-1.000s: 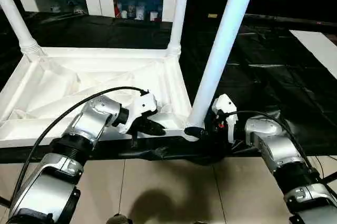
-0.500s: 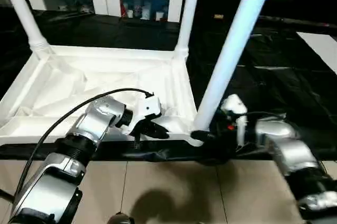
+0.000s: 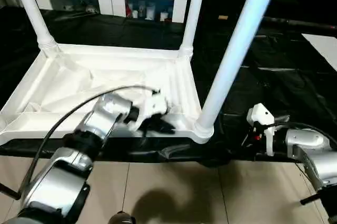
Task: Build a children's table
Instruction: Rotate leg to tighten
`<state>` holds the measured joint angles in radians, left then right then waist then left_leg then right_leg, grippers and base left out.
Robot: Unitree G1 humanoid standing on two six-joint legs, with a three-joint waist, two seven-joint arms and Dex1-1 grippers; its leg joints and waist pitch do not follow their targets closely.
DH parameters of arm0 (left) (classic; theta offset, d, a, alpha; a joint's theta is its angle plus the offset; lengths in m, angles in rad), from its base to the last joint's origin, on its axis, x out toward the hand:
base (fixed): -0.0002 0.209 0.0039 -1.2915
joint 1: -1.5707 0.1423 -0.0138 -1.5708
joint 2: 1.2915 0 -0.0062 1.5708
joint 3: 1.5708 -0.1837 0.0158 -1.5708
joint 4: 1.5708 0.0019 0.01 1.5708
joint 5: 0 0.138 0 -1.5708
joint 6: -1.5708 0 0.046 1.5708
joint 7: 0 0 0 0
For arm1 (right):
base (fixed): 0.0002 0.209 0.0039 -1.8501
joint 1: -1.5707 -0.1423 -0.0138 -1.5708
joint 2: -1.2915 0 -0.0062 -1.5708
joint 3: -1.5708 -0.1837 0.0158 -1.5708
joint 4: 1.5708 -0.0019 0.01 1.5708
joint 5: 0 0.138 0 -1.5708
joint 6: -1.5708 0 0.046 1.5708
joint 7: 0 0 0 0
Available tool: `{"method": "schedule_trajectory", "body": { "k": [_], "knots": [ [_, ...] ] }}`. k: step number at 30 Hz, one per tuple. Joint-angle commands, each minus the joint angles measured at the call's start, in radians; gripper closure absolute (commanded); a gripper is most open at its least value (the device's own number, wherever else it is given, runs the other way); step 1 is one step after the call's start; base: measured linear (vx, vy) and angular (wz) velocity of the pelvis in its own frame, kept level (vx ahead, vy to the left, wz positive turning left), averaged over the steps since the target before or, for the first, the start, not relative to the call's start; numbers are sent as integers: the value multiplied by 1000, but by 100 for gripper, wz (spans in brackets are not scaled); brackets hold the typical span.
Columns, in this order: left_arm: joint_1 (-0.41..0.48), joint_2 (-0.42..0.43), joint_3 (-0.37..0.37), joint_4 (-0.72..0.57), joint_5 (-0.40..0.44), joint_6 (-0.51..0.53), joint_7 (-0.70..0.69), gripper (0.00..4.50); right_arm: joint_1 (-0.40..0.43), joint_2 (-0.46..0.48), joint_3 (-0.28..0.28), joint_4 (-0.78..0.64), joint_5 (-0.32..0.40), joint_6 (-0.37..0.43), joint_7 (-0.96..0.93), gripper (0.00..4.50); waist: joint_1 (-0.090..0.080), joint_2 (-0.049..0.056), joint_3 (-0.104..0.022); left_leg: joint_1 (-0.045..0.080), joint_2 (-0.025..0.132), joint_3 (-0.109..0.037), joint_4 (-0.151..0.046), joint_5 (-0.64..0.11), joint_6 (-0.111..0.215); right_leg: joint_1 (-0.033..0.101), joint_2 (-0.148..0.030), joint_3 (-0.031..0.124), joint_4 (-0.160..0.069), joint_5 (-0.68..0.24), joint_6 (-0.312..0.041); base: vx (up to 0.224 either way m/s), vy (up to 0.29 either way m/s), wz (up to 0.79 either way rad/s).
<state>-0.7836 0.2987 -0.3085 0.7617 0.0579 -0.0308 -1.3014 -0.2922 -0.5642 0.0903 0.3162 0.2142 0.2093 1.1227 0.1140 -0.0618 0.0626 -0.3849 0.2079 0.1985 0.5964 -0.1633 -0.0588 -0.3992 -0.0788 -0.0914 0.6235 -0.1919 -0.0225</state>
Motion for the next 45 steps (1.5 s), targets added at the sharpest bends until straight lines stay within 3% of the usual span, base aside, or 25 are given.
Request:
{"method": "schedule_trajectory", "body": {
  "k": [1,4,8,9,10,13,16,17,18,20,21,23,25,26,27,30,33,38,45],
  "knots": [
    [-25,-2,30,-11,-29,-18,5,359,7,0,-2,-30,9,9,-12,19,-3,1,-73,24,38,-20,-64,-218,36,51,-78,55,-84,-189,-198,0,0,0],
    [-16,8,78,-46,-83,22,-2,337,6,15,0,-46,8,17,-15,19,-9,-9,-74,18,34,-19,-62,-196,46,54,-78,54,-81,-185,-191,0,0,0],
    [7,31,111,-118,-136,97,-38,311,9,18,3,-60,10,26,-17,19,-12,-4,-73,21,38,-19,-63,-185,51,51,-79,55,-75,-166,-213,0,0,0],
    [34,80,103,-196,-149,174,-94,302,11,16,5,-64,13,29,-13,19,-13,-3,-73,23,40,-19,-63,-185,49,51,-80,56,-74,-166,-214,0,0,0],
    [34,80,103,-196,-149,174,-94,292,11,16,5,-64,13,29,-13,19,-14,-4,-73,23,41,-19,-65,-183,47,51,-80,56,-72,-165,-218,0,0,0],
    [94,219,29,-333,-111,295,-218,270,16,9,15,-73,18,37,1,19,-22,2,-68,24,40,-18,-68,-203,36,46,-75,58,-76,-202,-204,0,0,0],
    [135,288,0,-403,-102,342,-267,247,22,11,16,-85,21,44,0,19,-25,12,-64,31,41,-19,-73,-241,13,40,-74,60,-81,-251,-191,0,0,0],
    [135,288,0,-403,-102,342,-267,247,22,11,16,-85,21,44,0,19,-26,11,-65,30,42,-20,-75,-245,5,42,-75,61,-82,-249,-194,0,0,0],
    [185,356,-28,-479,-102,390,-304,238,26,15,16,-94,25,49,-2,19,-22,13,-67,38,44,-20,-75,-253,-4,39,-77,62,-80,-242,-200,0,0,0],
    [204,379,-37,-498,-87,397,-311,220,27,17,17,-95,24,49,-3,19,-24,13,-62,36,42,-19,-78,-267,-7,36,-73,61,-82,-260,-194,0,0,0],
    [220,396,-47,-488,-40,378,-285,203,27,22,20,-94,22,49,-5,19,-24,13,-64,36,42,-20,-76,-269,-11,38,-76,63,-81,-259,-196,0,0,0],
    [219,393,-45,-466,-16,360,-258,190,27,24,22,-93,21,49,-6,19,-23,7,-62,35,39,-20,-76,-276,-10,38,-77,63,-86,-298,-178,0,0,0],
    [209,388,-46,-431,17,345,-201,177,25,27,25,-90,19,48,-7,19,-23,8,-61,34,40,-21,-76,-276,-14,38,-79,63,-88,-316,-170,0,0,0],
    [199,389,-52,-410,38,342,-165,158,22,29,28,-86,17,47,-8,19,-24,1,-62,32,39,-22,-75,-280,-14,38,-77,62,-89,-326,-161,0,0,0],
    [189,390,-58,-389,54,341,-141,152,17,31,30,-81,15,46,-9,19,-23,3,-62,33,39,-24,-76,-278,-15,39,-80,62,-89,-332,-157,0,0,0],
    [176,391,-62,-378,62,346,-97,129,8,35,33,-76,11,45,-12,19,-25,-3,-61,29,37,-24,-74,-284,-15,40,-81,61,-94,-371,-143,0,0,0],
    [163,378,-48,-381,55,356,-73,102,4,39,36,-74,10,44,-15,19,-23,-2,-60,33,37,-25,-73,-285,-15,35,-82,60,-98,-409,-132,0,0,0],
    [132,372,-58,-329,89,318,-64,63,7,43,41,-71,5,39,-21,19,-22,0,-61,35,36,-24,-72,-293,-16,32,-80,60,-99,-398,-132,0,0,0],
    [32,316,-44,-158,132,211,132,7,9,52,42,-62,-3,29,-41,19,-18,-1,-67,31,36,-25,-69,-270,-14,37,-80,59,-92,-336,-138,0,0,0]
  ]
}}
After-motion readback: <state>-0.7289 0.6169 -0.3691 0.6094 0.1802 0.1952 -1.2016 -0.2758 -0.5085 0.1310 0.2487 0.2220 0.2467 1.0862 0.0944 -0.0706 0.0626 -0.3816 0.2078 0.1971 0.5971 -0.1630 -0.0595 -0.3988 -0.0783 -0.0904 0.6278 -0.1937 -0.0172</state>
